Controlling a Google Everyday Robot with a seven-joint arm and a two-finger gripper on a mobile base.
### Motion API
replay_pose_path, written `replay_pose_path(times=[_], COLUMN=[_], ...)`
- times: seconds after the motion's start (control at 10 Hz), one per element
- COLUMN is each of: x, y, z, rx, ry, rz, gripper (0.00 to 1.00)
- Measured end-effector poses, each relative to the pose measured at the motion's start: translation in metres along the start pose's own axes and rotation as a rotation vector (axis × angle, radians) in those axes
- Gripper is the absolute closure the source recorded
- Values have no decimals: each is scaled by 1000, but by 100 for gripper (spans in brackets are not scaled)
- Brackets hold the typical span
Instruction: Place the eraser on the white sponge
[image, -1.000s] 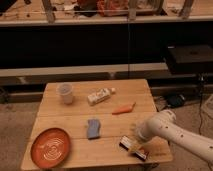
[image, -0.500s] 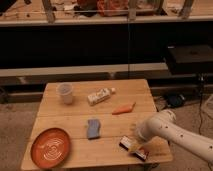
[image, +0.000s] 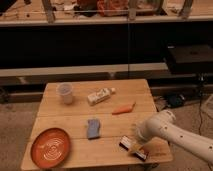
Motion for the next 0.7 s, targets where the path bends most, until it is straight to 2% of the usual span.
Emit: replay_pose_path(times=[0.2,0.4,0.7], x=[8,24,37], y=[10,13,11], z=[2,-3,-10], rx=[12,26,35], ry=[27,32,21], rz=[22,58,87], gripper=[20,23,50])
